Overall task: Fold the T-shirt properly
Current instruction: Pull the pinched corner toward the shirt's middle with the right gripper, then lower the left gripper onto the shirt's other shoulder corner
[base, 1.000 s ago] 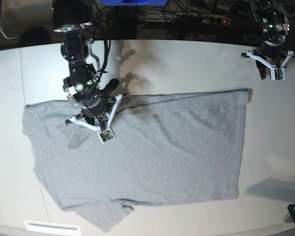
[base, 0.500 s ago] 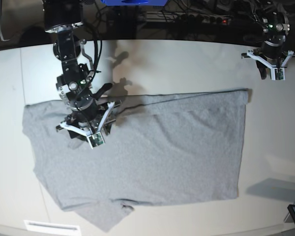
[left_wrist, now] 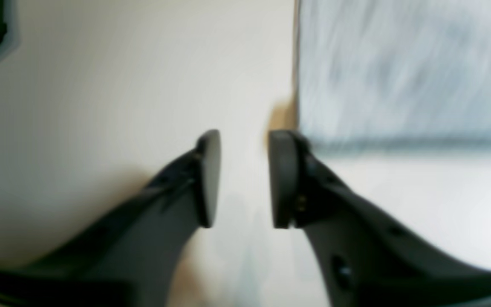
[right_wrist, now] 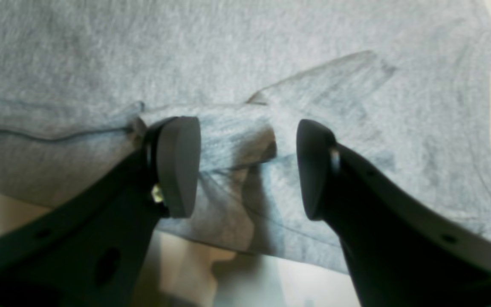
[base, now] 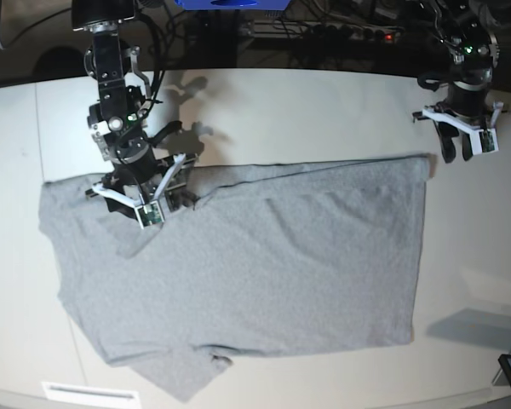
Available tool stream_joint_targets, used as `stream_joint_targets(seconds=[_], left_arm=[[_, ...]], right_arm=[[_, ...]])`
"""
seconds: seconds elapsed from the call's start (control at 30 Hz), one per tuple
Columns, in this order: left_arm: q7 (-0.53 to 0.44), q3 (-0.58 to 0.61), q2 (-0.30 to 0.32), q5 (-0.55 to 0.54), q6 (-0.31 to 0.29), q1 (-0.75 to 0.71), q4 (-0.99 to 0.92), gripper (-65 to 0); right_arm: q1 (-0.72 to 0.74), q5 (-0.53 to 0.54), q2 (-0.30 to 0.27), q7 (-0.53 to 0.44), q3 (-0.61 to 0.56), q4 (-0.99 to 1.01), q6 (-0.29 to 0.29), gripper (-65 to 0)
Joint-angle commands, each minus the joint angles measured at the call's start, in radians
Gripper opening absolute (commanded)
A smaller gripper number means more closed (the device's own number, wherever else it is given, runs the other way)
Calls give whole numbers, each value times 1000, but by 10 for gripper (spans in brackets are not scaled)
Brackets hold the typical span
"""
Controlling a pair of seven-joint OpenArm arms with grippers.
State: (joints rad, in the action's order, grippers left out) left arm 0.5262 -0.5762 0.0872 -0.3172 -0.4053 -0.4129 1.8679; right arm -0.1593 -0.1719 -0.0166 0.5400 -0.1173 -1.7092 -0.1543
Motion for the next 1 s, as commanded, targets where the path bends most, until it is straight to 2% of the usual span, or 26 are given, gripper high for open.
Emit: stream_joint_targets(seconds=[0.0, 0.13, 0.2, 0.47, 0.57, 0.97], left_arm=[[13, -9, 12, -36, 4, -4, 19, -376], [101, -12, 10, -148, 4, 21, 3, -170], [102, -12, 6, -179, 4, 19, -14, -128], [104, -12, -16, -385, 4, -8, -61, -235], [104, -12, -16, -396, 4, 3, -104, -255], [104, -5, -16, -406, 4, 33, -112, -257]], right_arm=[[0, -4, 2, -33, 0, -19, 8, -305], [-23, -4, -1, -39, 0, -36, 8, -305], [-35, -4, -1, -39, 0, -61, 8, -305], [-50, -5, -3, -37, 0, -85, 8, -305], [-61, -5, -3, -37, 0, -84, 8, -305], [-76, -5, -3, -37, -2, -81, 8, -305]])
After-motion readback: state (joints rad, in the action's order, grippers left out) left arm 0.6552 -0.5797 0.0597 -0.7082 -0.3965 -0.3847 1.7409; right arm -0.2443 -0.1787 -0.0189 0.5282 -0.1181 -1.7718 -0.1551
